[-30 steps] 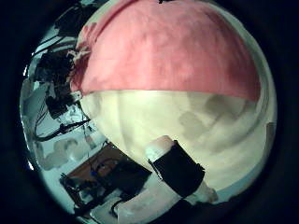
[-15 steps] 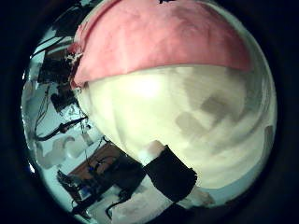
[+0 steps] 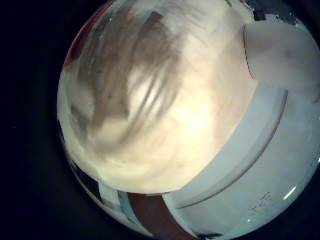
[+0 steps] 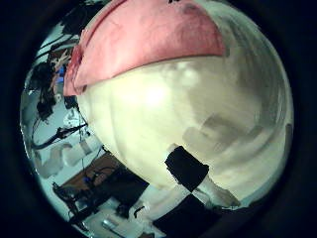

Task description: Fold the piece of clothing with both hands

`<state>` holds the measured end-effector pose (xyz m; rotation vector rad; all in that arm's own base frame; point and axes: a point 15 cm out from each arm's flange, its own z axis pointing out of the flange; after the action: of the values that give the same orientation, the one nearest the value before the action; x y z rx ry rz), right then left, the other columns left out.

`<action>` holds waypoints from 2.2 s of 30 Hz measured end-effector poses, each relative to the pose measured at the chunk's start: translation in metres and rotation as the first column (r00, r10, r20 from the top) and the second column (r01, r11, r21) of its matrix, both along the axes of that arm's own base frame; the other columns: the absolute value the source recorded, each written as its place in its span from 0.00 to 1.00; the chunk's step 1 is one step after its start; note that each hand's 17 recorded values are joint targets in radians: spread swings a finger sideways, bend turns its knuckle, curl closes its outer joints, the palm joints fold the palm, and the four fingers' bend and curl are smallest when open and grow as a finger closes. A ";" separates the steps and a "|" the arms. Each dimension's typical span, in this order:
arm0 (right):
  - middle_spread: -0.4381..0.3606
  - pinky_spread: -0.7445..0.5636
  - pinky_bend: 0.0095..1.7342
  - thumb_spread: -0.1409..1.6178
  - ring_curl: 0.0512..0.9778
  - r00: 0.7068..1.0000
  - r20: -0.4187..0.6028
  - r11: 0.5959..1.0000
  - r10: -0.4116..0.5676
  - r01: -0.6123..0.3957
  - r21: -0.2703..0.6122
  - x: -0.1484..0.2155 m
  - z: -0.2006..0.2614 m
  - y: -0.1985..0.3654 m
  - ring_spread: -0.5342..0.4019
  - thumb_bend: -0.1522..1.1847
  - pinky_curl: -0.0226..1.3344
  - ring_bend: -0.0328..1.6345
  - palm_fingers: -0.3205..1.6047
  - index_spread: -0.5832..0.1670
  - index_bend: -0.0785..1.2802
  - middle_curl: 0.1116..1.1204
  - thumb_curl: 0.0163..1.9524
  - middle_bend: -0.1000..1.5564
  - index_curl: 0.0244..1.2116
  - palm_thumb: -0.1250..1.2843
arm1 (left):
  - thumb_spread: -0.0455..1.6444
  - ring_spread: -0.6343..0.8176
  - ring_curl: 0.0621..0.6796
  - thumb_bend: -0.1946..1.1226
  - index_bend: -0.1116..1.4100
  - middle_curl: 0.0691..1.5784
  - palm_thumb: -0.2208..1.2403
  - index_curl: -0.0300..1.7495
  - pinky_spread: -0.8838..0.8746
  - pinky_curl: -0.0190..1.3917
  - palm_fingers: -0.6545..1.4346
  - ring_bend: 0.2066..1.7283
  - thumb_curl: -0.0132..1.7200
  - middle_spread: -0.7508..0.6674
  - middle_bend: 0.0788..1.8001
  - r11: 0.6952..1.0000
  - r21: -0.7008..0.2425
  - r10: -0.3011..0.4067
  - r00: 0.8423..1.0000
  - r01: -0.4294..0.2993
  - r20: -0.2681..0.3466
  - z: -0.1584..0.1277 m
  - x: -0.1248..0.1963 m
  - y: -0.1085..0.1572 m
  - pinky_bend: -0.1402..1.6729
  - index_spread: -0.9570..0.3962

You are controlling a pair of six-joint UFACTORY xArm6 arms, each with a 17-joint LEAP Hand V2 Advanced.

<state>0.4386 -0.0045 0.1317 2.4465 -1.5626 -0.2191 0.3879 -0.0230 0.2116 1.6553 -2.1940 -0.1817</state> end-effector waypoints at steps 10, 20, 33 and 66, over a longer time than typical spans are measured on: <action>0.51 0.80 0.16 0.71 0.23 1.000 0.009 1.000 0.016 -0.016 -0.010 0.017 -0.009 0.018 0.74 0.11 0.27 0.17 0.19 0.28 0.18 0.19 0.16 0.17 0.22 0.55 | 0.75 0.84 0.26 0.14 0.18 0.13 0.49 0.19 0.83 0.22 0.29 0.07 0.22 0.81 0.06 0.999 -0.004 -0.033 0.998 0.034 0.053 0.031 -0.017 -0.017 0.18 0.80; 0.54 0.78 0.10 0.67 0.23 1.000 0.012 0.994 0.007 -0.005 -0.106 0.032 -0.018 0.001 0.67 0.10 0.24 0.20 0.32 0.38 0.20 0.21 0.19 0.21 0.24 0.66 | 0.75 0.84 0.27 0.13 0.18 0.13 0.48 0.19 0.83 0.22 0.30 0.07 0.22 0.81 0.06 1.000 0.001 -0.029 0.997 0.029 0.078 0.057 -0.029 -0.013 0.18 0.80; 0.33 0.24 0.32 0.61 0.43 0.999 0.006 0.988 0.042 -0.041 -0.148 0.025 -0.009 -0.006 0.26 0.10 0.29 0.51 0.91 0.28 0.45 0.43 0.21 0.54 0.41 0.76 | 0.74 0.87 0.28 0.14 0.18 0.12 0.47 0.19 0.83 0.22 0.29 0.09 0.22 0.86 0.06 1.000 0.019 -0.024 0.995 0.023 0.100 0.072 -0.026 -0.008 0.19 0.80; 0.37 0.35 0.68 0.67 0.74 0.994 0.096 0.992 -0.047 0.058 -0.116 -0.073 0.079 -0.100 0.32 0.16 0.67 0.83 0.71 0.44 0.83 0.70 0.35 0.85 0.71 0.96 | 0.74 0.87 0.28 0.14 0.18 0.13 0.47 0.18 0.83 0.23 0.30 0.10 0.22 0.85 0.06 0.999 0.001 0.046 0.994 -0.047 0.099 0.075 -0.072 0.037 0.18 0.80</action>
<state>0.3653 -0.1040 0.2103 2.3573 -1.6303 -0.0198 0.3163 0.0137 0.2864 1.7502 -2.2249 -0.0928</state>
